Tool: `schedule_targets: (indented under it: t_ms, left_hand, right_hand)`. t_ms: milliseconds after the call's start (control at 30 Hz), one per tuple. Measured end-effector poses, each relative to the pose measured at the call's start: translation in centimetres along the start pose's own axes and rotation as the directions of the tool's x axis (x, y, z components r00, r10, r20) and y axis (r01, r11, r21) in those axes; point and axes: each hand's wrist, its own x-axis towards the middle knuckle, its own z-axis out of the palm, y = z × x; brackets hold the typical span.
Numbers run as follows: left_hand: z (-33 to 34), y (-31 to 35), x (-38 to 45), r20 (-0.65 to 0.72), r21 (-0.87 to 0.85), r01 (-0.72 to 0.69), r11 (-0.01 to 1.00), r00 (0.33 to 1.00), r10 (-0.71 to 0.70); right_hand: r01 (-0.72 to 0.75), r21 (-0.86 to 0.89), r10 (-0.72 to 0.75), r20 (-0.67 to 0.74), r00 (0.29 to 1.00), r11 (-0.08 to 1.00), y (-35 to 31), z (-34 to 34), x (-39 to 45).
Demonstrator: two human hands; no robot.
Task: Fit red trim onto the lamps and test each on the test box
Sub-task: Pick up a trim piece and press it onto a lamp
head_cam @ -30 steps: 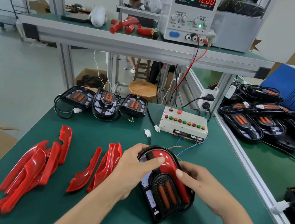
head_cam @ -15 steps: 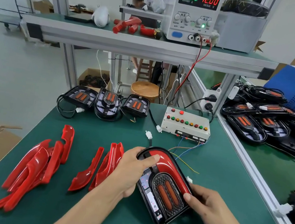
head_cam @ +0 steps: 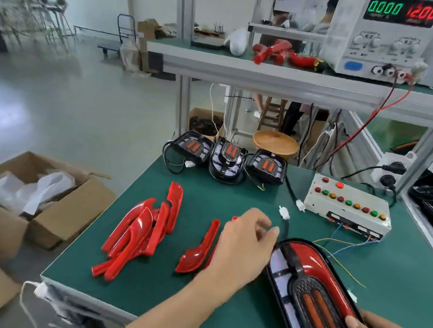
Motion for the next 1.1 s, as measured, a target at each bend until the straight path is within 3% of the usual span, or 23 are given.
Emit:
schedule_targets:
  t_ms: [133,267,433,567,767,867,1000,1100]
  left_hand:
    - [-5.8,-3.0,2.7,-0.243,0.383,0.061,0.922,0.969,0.036]
    - [-9.0,-5.7,6.4,-0.179,0.743,0.211,0.635,0.977,-0.116]
    - [-9.0,-7.1,9.9,-0.1,0.893,0.188,0.409,0.969,-0.227]
    - [-8.6,-7.7,11.1,-0.087,0.927,0.184,0.328,0.953,-0.289]
    - [-9.2,-8.5,11.7,-0.098,0.865,0.231,0.446,0.949,-0.3]
    - [-9.4,-8.8,12.4,-0.154,0.74,0.258,0.622,0.964,-0.217]
    - [-8.9,-7.5,12.4,-0.203,0.216,0.2,0.956,0.967,-0.157]
    - [-7.7,-4.8,10.6,-0.187,-0.261,0.156,0.953,0.96,-0.209]
  right_hand:
    - [-0.042,-0.07,0.04,-0.021,0.999,0.997,-0.3,0.1,0.3]
    - [-0.051,-0.111,0.048,-0.031,0.998,0.992,-0.3,0.2,0.4]
    - [-0.067,-0.088,0.065,-0.024,0.998,0.994,-0.9,0.6,0.2]
    - [-0.092,-0.07,0.091,-0.016,0.996,0.993,-1.4,0.8,-0.1]
    - [-0.097,-0.052,0.096,-0.022,0.995,0.994,-1.3,0.7,-0.3]
    - [-0.106,-0.031,0.105,-0.021,0.994,0.994,-1.1,0.8,-0.3]
    - [-0.105,0.011,0.106,-0.041,0.994,0.994,-1.0,1.0,-0.2]
    - [-0.105,0.04,0.107,-0.035,0.994,0.994,-0.7,1.0,-0.1]
